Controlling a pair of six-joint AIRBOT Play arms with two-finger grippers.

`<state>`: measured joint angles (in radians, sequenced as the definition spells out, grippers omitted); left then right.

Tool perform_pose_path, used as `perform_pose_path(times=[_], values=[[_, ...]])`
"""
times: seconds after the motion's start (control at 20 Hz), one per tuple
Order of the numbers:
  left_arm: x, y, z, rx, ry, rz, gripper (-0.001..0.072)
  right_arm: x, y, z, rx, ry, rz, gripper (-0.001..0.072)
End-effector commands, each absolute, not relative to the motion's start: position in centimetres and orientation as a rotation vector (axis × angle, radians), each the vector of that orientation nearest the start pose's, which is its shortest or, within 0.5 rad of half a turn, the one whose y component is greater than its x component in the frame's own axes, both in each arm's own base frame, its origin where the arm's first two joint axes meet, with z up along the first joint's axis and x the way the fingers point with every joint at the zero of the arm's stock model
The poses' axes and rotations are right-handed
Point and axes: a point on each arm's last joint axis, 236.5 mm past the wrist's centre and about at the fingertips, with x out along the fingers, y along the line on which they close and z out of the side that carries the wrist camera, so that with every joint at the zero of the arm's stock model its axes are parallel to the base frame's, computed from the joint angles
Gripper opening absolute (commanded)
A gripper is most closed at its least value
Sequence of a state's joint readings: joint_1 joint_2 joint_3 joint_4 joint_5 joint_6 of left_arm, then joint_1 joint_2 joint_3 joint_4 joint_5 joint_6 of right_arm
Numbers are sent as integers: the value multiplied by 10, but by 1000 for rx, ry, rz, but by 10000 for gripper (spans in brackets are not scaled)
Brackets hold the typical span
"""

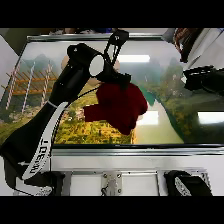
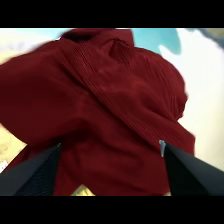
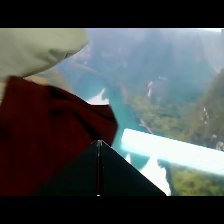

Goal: Fold the clothes and pants, and hang the long-sleeved shirts on hangers.

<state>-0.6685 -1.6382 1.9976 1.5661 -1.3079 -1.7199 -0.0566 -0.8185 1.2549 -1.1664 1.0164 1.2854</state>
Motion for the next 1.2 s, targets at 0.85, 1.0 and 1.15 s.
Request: perform_pose_path(times=[0.85,1.0,1.15], values=[[504,-250,-105,-529,1523,-407,719,373,75,198,138,742,365,32],[508,-265,-106,-510,1482,-416,408,381,75,172,155,809,363,32],[510,-264,-101,-512,1471,-417,28,393,71,137,176,894,351,32]])
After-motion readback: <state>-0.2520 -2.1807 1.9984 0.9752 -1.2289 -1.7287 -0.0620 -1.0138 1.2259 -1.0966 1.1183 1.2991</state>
